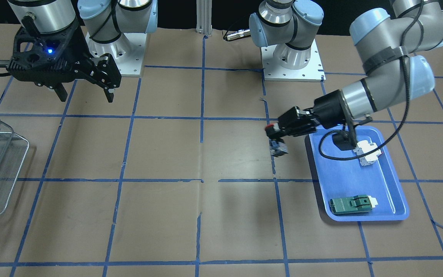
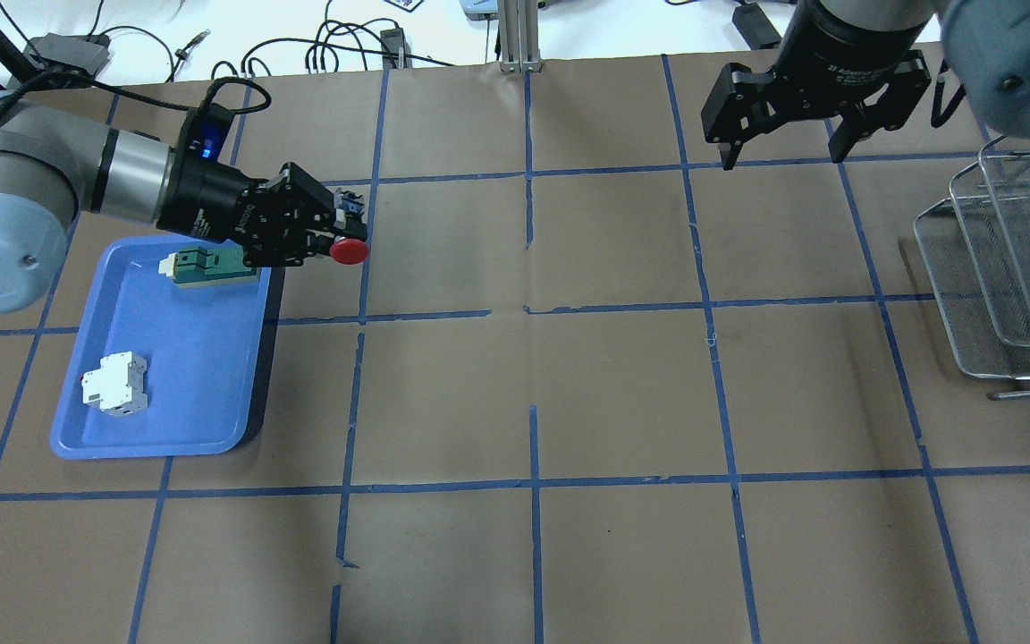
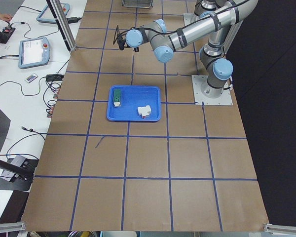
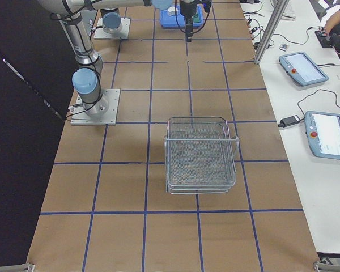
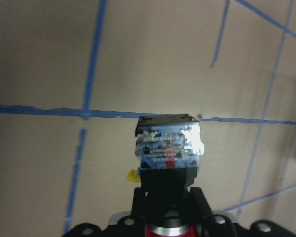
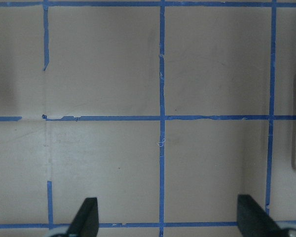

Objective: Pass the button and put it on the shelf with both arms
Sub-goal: 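Lift the push button with the left gripper and carry it toward table center, then move the right gripper to the button held by the left gripper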

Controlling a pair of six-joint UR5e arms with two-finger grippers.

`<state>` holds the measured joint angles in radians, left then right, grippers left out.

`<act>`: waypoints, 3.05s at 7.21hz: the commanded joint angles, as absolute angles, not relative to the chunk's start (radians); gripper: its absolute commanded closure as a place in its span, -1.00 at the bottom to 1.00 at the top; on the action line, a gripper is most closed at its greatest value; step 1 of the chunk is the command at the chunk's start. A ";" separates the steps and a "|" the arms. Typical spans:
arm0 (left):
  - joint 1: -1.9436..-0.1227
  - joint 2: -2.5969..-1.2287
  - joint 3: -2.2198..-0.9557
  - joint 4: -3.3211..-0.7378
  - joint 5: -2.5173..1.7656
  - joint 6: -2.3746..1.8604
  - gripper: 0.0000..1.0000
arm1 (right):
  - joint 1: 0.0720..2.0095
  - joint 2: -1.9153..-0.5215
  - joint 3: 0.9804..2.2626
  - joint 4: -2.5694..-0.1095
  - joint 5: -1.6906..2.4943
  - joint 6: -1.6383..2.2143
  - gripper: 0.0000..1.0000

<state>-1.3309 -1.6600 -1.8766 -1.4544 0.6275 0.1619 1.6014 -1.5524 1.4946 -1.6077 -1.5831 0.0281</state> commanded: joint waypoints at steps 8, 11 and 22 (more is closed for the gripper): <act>-1.604 -1.663 -2.048 -1.171 -0.041 0.021 1.00 | 1.385 -1.529 1.500 -1.445 -0.754 0.208 -1.00; -1.603 -1.658 -2.039 -1.170 -0.041 -0.023 1.00 | 1.440 -1.529 1.517 -1.453 -0.752 0.235 -1.00; -1.601 -1.652 -2.036 -1.166 -0.037 -0.021 1.00 | 1.629 -1.503 1.577 -1.578 -0.830 0.436 -0.58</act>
<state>-1.6028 -1.6521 -2.0356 -1.1658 -0.0368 -0.0215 1.6292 -1.4927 1.5828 -1.6263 -0.8282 0.4323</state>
